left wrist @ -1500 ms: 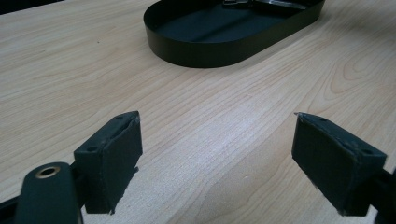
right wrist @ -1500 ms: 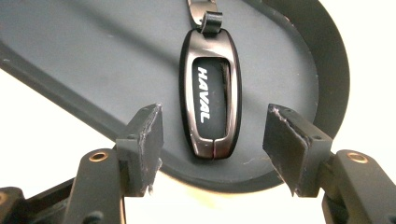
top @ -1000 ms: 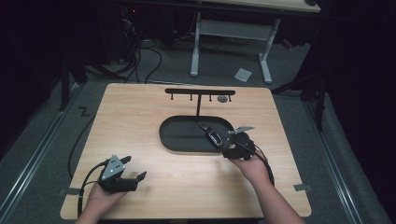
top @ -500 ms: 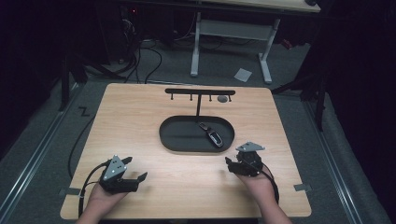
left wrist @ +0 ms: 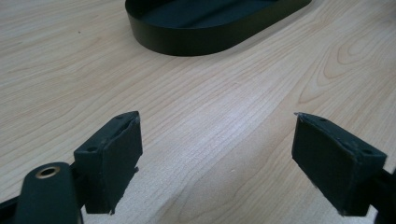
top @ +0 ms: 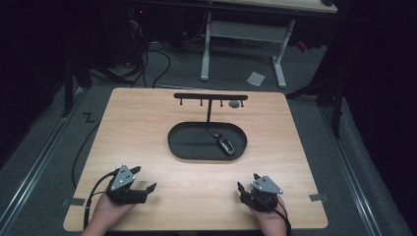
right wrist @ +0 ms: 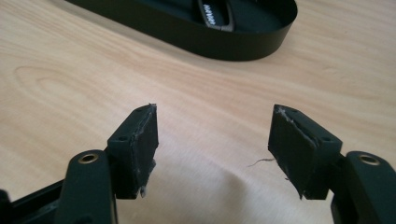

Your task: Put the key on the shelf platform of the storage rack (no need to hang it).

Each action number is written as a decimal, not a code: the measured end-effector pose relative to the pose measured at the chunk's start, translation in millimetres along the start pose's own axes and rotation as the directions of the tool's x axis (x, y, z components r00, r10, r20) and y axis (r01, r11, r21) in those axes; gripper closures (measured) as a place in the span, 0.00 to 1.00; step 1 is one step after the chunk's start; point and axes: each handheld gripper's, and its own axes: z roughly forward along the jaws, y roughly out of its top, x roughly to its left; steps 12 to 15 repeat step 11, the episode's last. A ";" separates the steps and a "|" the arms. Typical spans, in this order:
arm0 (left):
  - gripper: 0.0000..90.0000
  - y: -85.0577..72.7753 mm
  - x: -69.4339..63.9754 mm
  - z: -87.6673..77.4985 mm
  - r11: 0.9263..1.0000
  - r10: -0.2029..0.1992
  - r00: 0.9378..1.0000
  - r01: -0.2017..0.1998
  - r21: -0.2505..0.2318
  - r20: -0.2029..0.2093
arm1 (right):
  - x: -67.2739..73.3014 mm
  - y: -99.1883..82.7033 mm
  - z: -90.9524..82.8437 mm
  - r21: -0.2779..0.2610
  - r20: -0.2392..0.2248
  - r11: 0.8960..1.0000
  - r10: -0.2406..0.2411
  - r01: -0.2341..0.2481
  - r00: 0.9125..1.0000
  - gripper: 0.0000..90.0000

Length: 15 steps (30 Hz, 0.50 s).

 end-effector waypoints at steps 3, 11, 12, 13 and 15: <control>0.19 0.6 -1.3 1.4 1.000 0.010 1.000 -0.010 0.004 0.003 | -2.6 -0.5 0.2 -0.010 0.014 1.000 -0.006 0.006 1.000 0.36; 0.19 0.8 -0.8 1.4 1.000 0.010 1.000 -0.010 0.005 0.003 | -8.7 -3.7 3.5 0.005 0.009 0.999 0.038 -0.038 0.999 0.36; 0.19 0.8 -0.8 1.4 1.000 0.010 1.000 -0.010 0.005 0.003 | -8.7 -3.7 3.5 0.005 0.009 0.999 0.038 -0.038 0.999 0.36; 0.19 0.8 -0.8 1.4 1.000 0.010 1.000 -0.010 0.005 0.003 | -8.7 -3.7 3.5 0.005 0.009 0.999 0.038 -0.038 0.999 0.36; 0.19 0.8 -0.8 1.4 1.000 0.010 1.000 -0.010 0.005 0.003 | -8.7 -3.7 3.5 0.005 0.009 0.999 0.038 -0.038 0.999 0.36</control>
